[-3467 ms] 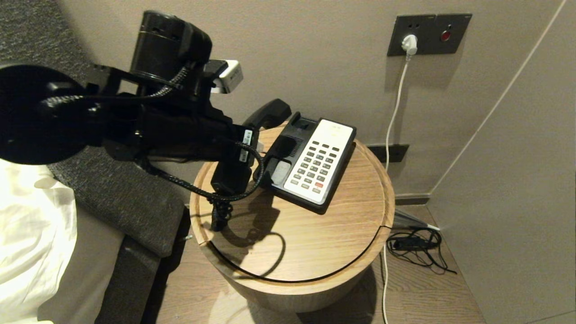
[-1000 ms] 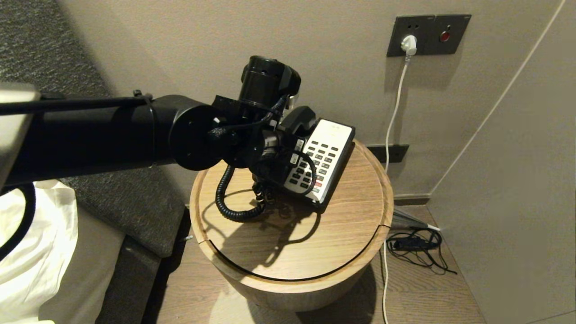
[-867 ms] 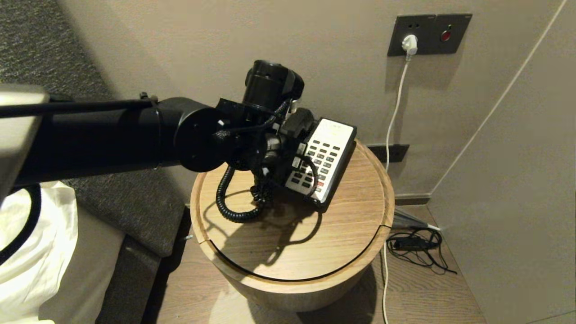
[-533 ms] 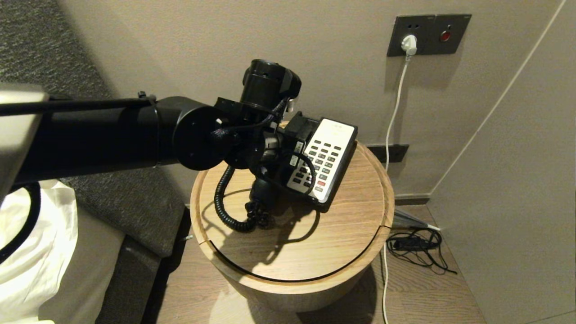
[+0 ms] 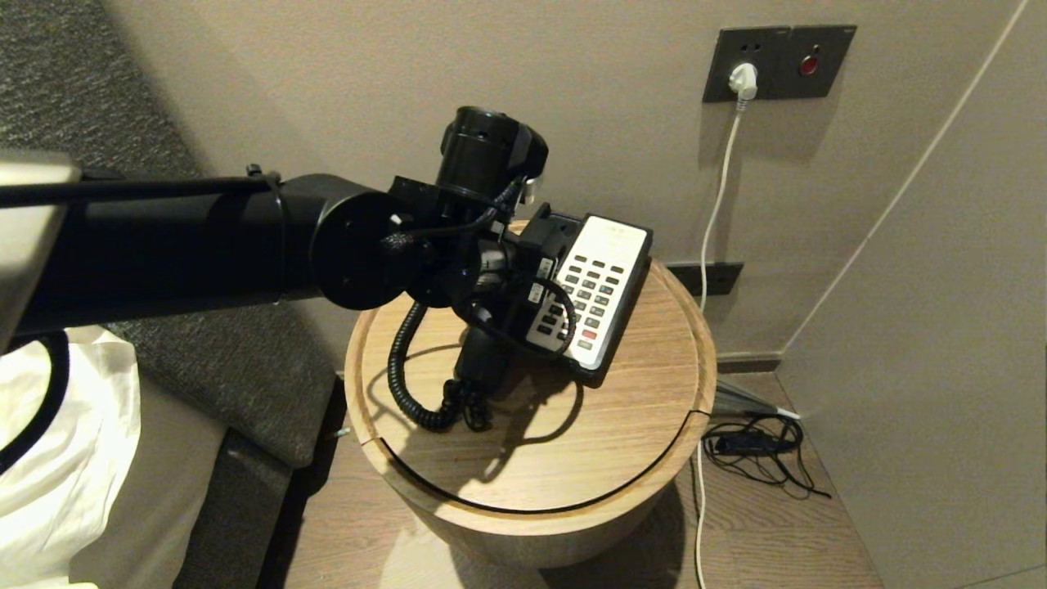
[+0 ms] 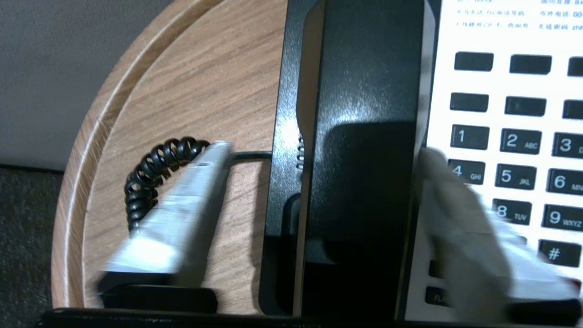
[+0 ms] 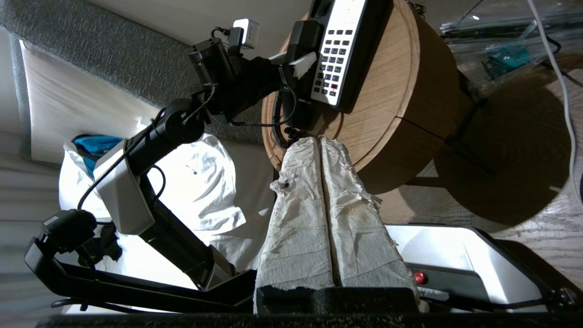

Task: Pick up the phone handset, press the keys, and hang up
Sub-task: Put the handset back

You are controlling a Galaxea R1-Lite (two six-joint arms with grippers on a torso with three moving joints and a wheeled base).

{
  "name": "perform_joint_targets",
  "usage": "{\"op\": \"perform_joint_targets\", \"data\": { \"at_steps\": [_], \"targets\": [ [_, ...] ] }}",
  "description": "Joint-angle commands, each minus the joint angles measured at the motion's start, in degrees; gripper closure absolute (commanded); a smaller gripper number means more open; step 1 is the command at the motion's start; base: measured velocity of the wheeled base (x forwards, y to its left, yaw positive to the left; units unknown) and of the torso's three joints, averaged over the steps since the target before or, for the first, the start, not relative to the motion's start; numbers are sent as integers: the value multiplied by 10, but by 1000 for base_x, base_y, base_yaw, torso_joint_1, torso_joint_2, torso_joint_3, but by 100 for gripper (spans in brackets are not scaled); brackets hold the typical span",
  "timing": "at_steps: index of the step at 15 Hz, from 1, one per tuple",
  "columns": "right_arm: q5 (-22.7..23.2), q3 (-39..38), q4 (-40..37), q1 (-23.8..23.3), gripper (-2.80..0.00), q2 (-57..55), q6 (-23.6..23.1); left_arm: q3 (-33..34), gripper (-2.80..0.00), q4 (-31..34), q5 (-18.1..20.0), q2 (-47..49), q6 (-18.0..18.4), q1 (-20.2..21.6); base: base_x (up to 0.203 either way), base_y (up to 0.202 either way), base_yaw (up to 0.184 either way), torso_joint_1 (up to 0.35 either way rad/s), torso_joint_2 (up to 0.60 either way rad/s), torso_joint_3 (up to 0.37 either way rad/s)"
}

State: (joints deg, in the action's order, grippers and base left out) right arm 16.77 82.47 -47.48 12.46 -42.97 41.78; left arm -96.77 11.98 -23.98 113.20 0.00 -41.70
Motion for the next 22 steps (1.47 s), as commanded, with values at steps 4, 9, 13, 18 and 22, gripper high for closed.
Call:
{"op": "perform_joint_targets", "data": {
  "at_steps": [4,9,13,18,22],
  "targets": [
    [2,-7,-1,0,0,-2,2,2,0,5,-6,-9,-3,0,0,0,0,0,0,0],
    [5,-13,1,0,0,-2,2,-18,0,51,-11,-33,1,0,0,0,0,0,0,0],
    [5,-17,2,0,0,0,2,-68,0,78,-11,-26,9,0,0,0,0,0,0,0],
    [5,-21,2,0,0,3,2,-125,0,79,-7,7,19,-13,0,0,0,0,0,0],
    [9,-28,1,0,0,8,3,-129,0,72,-5,20,27,-12,0,0,0,0,0,0]
  ]
}}
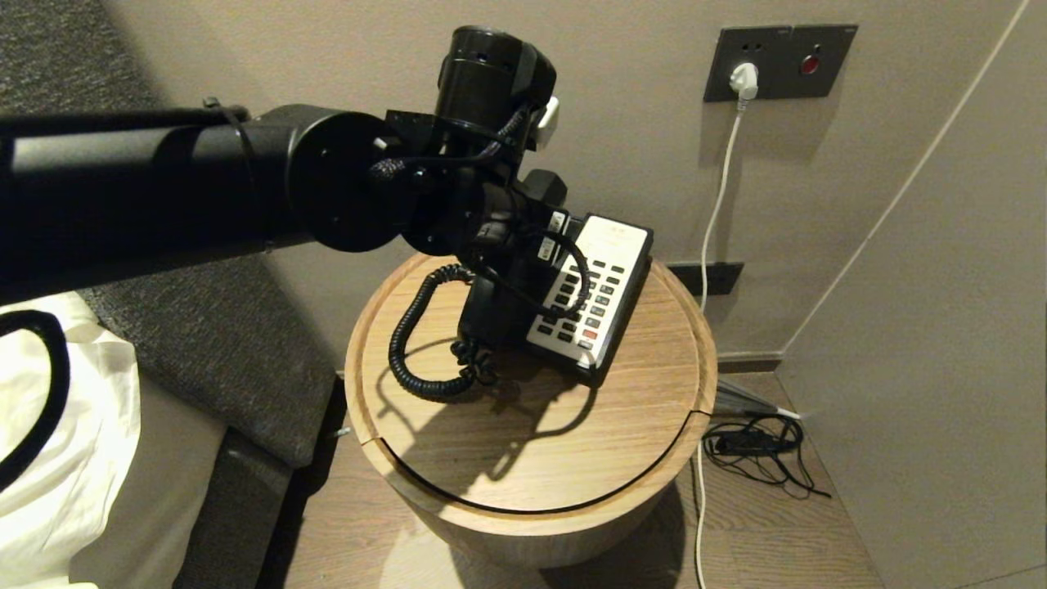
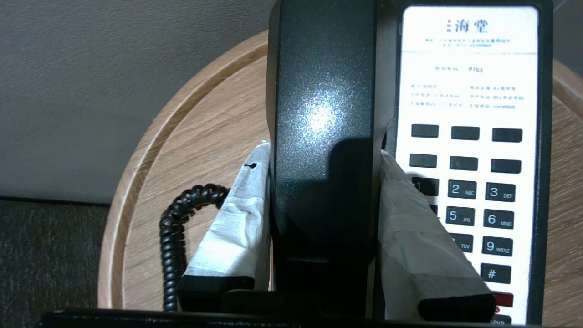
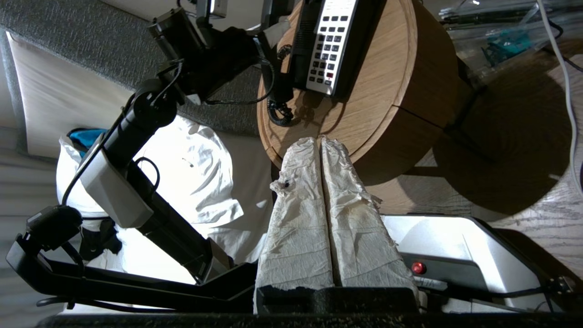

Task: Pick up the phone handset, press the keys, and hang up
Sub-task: Put the handset back

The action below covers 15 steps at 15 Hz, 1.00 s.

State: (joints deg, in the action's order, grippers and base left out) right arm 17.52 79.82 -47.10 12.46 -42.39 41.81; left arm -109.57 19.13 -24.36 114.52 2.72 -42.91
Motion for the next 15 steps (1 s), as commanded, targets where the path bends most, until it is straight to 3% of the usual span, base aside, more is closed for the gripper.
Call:
{"op": "perform_joint_targets", "data": {
  "at_steps": [1,5,15],
  "targets": [
    [2,-2,-3,0,0,2,3,-3,0,-9,-2,11,1,1,0,0,0,0,0,0],
    [3,-2,-2,0,0,0,3,-5,0,-63,1,29,6,5,0,0,0,0,0,0],
    [15,-18,-2,0,0,7,4,-5,0,-66,20,37,11,13,0,0,0,0,0,0]
  ]
}}
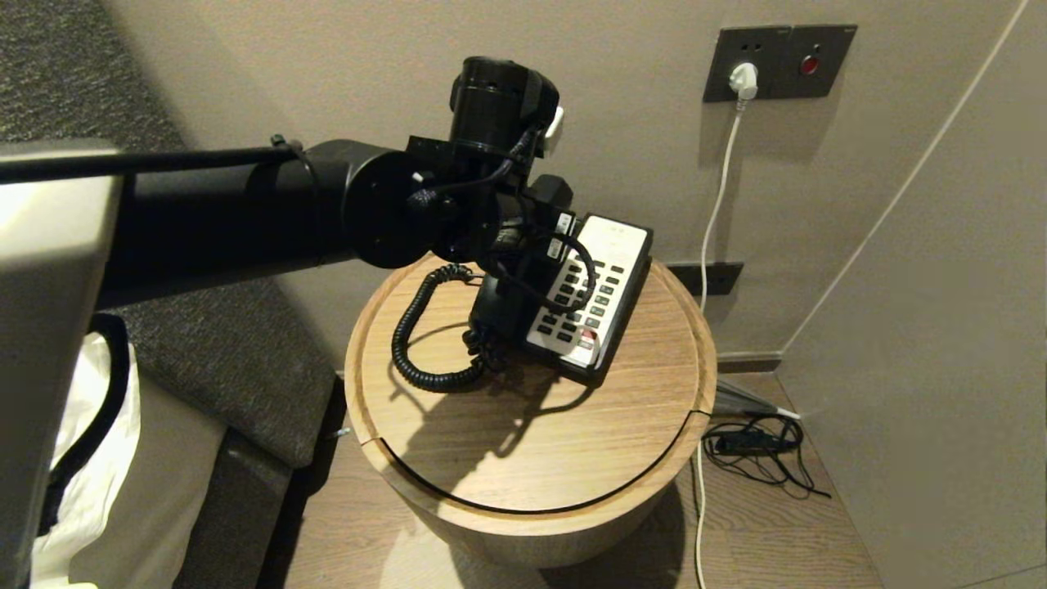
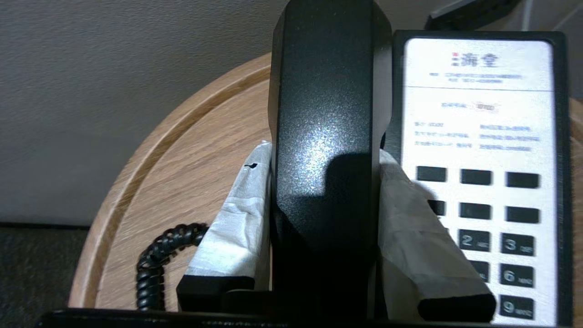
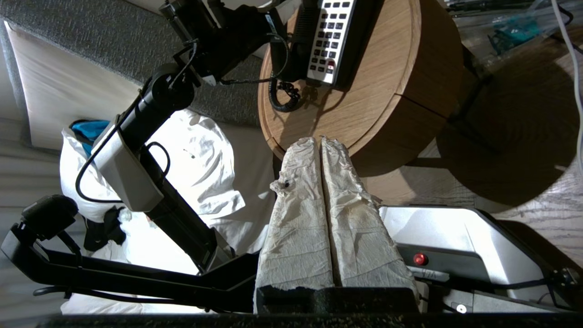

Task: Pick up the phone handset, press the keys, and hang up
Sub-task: Put the handset back

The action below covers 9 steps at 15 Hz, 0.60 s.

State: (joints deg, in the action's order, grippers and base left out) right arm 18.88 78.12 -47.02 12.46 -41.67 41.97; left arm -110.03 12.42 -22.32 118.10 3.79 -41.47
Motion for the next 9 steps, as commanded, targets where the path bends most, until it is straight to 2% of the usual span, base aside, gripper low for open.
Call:
{"op": "perform_joint_targets", "data": {
  "at_steps": [1,9],
  "targets": [
    [0,-1,-3,0,0,0,2,-1,0,1,1,3,0,-2,0,0,0,0,0,0],
    [1,-4,-3,0,0,3,2,-1,0,-5,2,17,0,-1,0,0,0,0,0,0]
  ]
}}
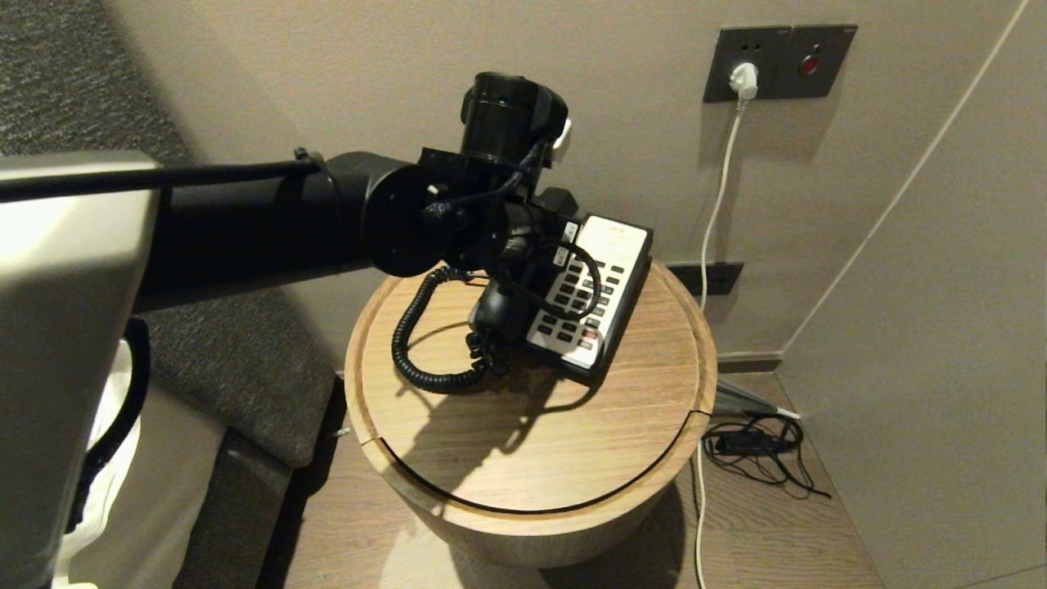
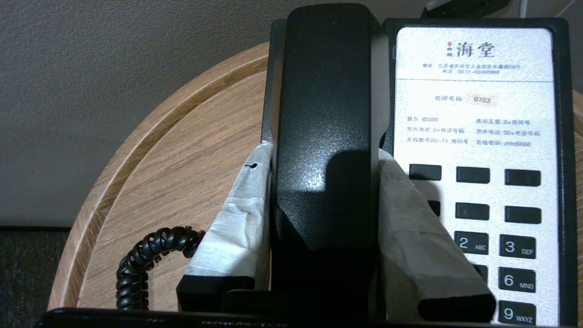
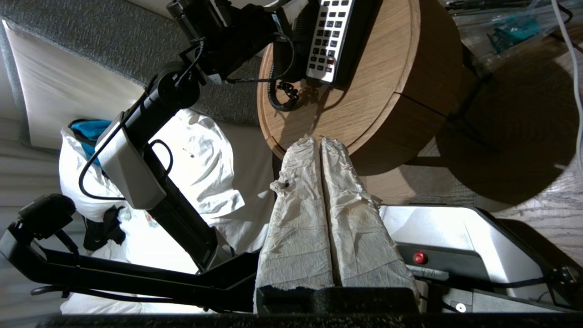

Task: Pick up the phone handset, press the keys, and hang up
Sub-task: Put the handset back

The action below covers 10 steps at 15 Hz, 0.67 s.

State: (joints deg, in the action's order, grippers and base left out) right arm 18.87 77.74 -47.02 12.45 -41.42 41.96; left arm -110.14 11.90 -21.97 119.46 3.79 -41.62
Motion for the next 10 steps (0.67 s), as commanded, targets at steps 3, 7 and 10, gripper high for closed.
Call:
{"op": "perform_joint_targets", "data": {
  "at_steps": [3,7,10],
  "targets": [
    [2,-2,-3,0,0,1,2,-1,0,1,-2,8,1,1,0,0,0,0,0,0],
    [6,-7,-3,0,0,2,2,-1,-280,-15,-2,17,0,1,0,0,0,0,0,0],
    [6,-11,-2,0,0,2,2,-1,-280,-32,-2,15,0,0,0,0,0,0,0,0]
  ]
}}
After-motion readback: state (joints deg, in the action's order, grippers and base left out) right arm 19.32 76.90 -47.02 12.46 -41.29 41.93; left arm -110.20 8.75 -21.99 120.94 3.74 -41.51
